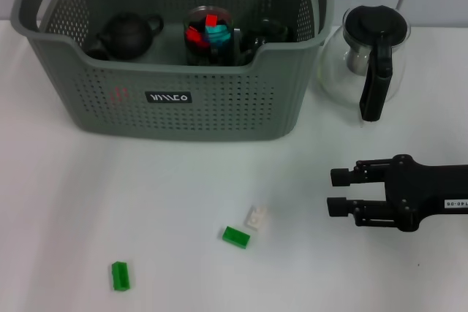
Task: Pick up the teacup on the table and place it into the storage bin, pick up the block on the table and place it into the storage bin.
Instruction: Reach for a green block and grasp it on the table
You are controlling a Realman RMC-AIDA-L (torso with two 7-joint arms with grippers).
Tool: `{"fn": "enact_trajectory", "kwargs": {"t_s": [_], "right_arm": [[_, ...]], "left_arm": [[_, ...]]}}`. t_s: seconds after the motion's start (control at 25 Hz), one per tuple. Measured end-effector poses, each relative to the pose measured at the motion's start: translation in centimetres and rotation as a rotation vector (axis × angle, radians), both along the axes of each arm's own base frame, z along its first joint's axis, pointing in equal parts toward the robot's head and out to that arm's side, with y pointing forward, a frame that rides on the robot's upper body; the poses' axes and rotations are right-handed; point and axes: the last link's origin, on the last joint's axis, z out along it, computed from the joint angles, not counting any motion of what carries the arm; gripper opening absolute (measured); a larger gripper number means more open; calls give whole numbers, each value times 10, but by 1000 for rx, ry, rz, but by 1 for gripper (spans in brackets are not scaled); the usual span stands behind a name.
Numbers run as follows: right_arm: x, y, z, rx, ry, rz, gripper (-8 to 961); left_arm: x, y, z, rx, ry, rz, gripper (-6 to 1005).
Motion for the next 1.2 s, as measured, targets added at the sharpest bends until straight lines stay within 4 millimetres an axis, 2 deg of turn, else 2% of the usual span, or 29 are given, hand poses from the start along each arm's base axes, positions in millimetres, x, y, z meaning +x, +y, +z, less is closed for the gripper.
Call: {"fn": "enact_trajectory", "kwargs": {"t_s": [0.12,0.2,0.28,0.36,0.52,0.8,0.92,1.2], "right_arm": [[0,0,0,0,-3,4,608],[-1,1,1,2,-5,6,609],[-1,1,1,3,-3,7,609],[-1,1,1,3,-2,8,609],[-2,0,0,-2,4,12,610],[-3,-2,1,-10,11,20,611],[-3,-2,1,-12,10,21,612],[-3,-2,0,-18,1,30,613]], "left_arm": [[6,-25,30,-25,-143,-57,619],[4,-40,41,-66,-186,-93,623],[-9,-60,51,-127,-232,-140,620],[-22,-75,52,-170,-263,-169,617],[-51,-106,43,-259,-317,-248,616],[-97,-157,16,-418,-297,-344,616],[-119,-166,2,-424,-264,-306,616],[-141,-170,-25,-476,-264,-237,616]]}}
